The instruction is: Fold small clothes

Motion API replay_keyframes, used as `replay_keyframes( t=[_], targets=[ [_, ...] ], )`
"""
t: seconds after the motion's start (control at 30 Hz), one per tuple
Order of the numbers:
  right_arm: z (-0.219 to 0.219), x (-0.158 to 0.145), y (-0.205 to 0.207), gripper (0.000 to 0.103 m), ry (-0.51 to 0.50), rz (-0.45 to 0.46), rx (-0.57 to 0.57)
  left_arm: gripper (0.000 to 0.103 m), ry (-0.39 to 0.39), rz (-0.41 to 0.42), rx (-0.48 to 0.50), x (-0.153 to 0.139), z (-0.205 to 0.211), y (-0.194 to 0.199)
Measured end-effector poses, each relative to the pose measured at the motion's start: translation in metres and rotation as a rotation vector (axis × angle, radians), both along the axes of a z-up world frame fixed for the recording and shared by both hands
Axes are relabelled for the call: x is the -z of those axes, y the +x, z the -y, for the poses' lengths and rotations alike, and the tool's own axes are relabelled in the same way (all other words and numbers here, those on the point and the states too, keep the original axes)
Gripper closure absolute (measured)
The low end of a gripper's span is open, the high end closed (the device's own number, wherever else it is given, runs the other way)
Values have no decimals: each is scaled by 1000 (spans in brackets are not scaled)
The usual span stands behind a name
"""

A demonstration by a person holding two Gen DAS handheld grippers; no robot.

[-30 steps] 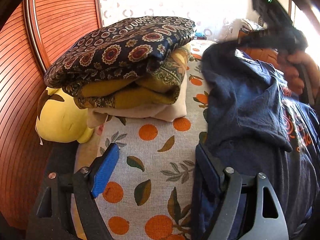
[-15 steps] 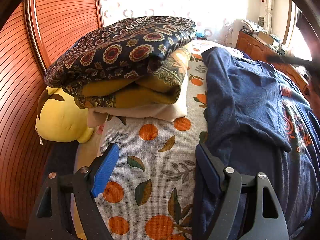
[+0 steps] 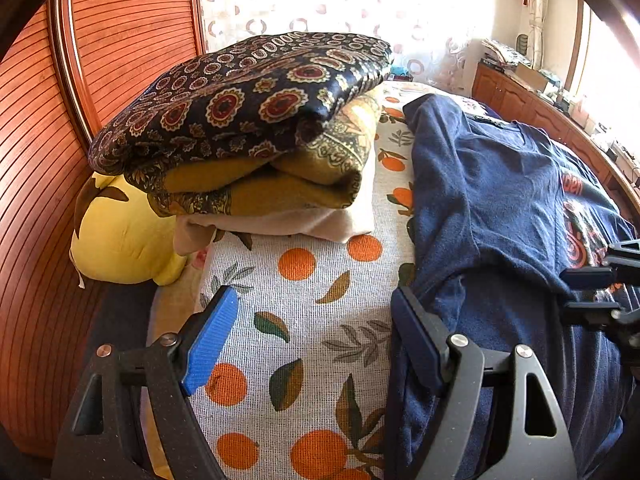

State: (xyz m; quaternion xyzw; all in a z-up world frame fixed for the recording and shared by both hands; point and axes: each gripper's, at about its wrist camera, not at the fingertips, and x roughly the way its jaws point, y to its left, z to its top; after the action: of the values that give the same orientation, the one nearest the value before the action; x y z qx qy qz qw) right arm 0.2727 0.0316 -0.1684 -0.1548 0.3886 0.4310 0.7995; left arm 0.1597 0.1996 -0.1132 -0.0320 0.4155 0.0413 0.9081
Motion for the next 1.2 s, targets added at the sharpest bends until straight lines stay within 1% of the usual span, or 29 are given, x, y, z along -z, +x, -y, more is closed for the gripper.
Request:
replay_keyframes(
  t=[0.03, 0.07, 0.2, 0.27, 0.3, 0.33, 0.4, 0.43, 0.47, 0.53, 0.57, 0.63, 0.7, 0.83, 0.9, 0.97, 1.0, 1.03, 1.13, 1.2],
  targets=[
    [-1, -3, -1, 95, -12, 28, 4, 24, -2, 0, 0, 0, 0, 0],
    [1, -8, 0, 99, -22, 24, 3, 24, -3, 1, -1, 0, 0, 0],
    [20, -34, -16, 99, 19, 51, -12, 24, -3, 2, -7, 1, 0, 0],
    [33, -41, -21, 99, 19, 68, -1, 24, 7, -2, -8, 1, 1, 1],
    [34, -39, -23, 99, 13, 74, 6, 24, 6, -2, -8, 1, 1, 1],
    [39, -39, -23, 98, 15, 61, 7, 24, 7, -2, -8, 1, 0, 0],
    [48, -36, -28, 86, 22, 38, 18, 24, 7, -1, -8, 1, 0, 0],
    [55, -36, -28, 71, 24, 42, 39, 24, 7, -1, -8, 1, 1, 0],
    [57, -34, -28, 61, 34, 40, 57, 24, 8, -1, -8, 1, 0, 0],
    [84, -34, -28, 55, 61, 37, 104, 24, 7, -1, -8, 1, 1, 0],
    [98, -39, -35, 52, 61, 44, 133, 24, 7, -1, -9, 1, 1, 0],
    [127, -39, -36, 52, 59, 65, 198, 24, 8, -1, -9, 1, 1, 0],
    [163, -38, -35, 52, 67, 59, 259, 24, 8, -1, -9, 1, 1, 0],
    [221, -34, -39, 52, 47, 73, 398, 23, 7, -1, -9, 1, 1, 0],
    [250, -32, -42, 52, 54, 68, 451, 24, 8, -1, -9, 1, 1, 0],
    [275, -33, -45, 52, 63, 62, 501, 23, 20, 9, -30, -2, 0, -1],
    [287, -33, -47, 52, 68, 65, 525, 23, 19, 23, -37, -4, 0, -3],
    [297, -37, -50, 52, 71, 69, 544, 23, -1, 49, -35, -9, -1, -5],
    [328, -41, -59, 52, 85, 70, 608, 24, -46, 67, -15, -23, 0, -8],
    [343, -41, -61, 52, 89, 55, 646, 23, -25, 96, 3, -37, 10, -11]
  ],
)
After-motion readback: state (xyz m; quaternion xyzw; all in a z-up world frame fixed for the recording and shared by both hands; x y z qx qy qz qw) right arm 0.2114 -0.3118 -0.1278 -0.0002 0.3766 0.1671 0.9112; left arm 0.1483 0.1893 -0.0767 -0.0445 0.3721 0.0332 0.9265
